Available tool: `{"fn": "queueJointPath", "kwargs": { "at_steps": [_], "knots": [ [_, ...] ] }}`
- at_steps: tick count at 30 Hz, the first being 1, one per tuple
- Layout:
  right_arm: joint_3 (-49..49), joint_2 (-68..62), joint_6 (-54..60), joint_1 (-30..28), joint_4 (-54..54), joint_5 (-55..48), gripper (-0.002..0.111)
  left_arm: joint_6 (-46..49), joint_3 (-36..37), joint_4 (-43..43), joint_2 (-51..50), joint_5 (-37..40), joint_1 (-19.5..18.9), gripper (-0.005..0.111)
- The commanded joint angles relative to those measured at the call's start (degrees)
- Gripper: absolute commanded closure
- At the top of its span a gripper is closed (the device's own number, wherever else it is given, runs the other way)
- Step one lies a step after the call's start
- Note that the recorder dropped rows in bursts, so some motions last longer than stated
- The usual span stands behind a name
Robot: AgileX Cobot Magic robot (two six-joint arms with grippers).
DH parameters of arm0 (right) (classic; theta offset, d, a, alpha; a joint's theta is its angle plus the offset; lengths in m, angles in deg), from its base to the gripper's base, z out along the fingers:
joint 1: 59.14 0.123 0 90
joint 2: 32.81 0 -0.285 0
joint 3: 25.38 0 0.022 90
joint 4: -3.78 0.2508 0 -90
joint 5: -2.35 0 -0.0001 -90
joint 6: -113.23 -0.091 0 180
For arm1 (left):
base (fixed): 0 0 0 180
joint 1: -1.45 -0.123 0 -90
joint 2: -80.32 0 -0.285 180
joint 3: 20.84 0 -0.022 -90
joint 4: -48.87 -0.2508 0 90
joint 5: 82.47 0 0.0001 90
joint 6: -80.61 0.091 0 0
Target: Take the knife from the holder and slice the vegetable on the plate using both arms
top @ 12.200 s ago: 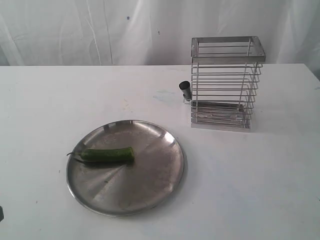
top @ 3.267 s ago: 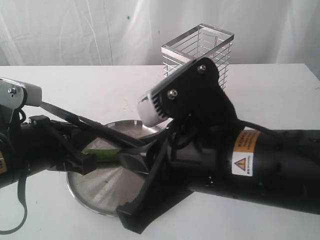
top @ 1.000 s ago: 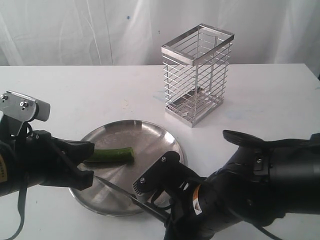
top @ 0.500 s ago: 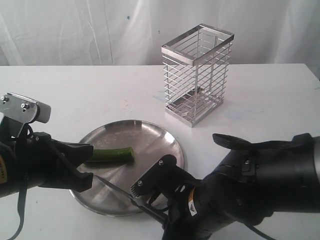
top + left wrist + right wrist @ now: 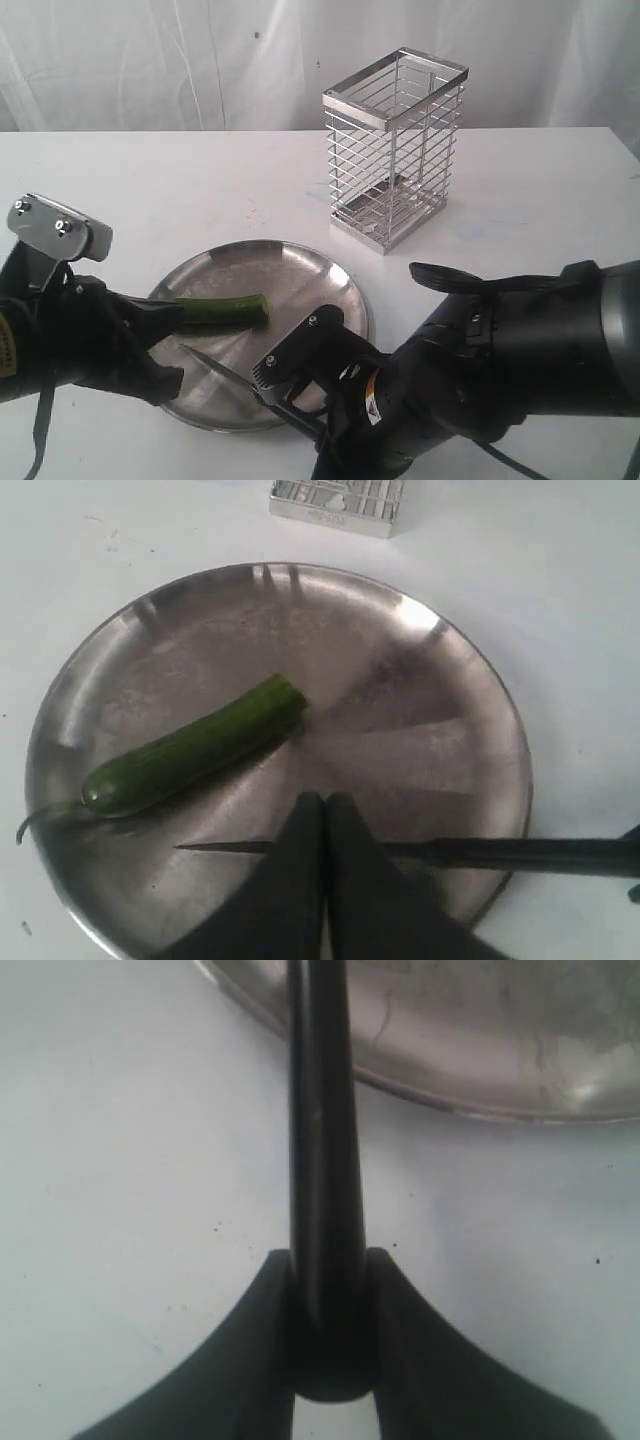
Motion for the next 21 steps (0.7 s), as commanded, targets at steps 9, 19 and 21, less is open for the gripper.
{"fn": "queueJointPath", "kwargs": {
  "at_steps": [9,19,21],
  "knots": [
    [4.07,1.77,0.82,-0.48,-2.53,-3.5,0.108,15.51,-5.47,-27.31,-7.17,5.81,0.37,0.058],
    [4.2,7.69,3.91,-0.48,-3.22,-6.87,0.108,28.86,-11.84,-29.97,-13.45,7.38,0.37,0.058],
    [4.2,8.46,5.14,-0.48,-3.22,-7.79,0.108,30.82,-12.97,-29.97,-13.45,7.5,0.37,0.058]
  ]
}}
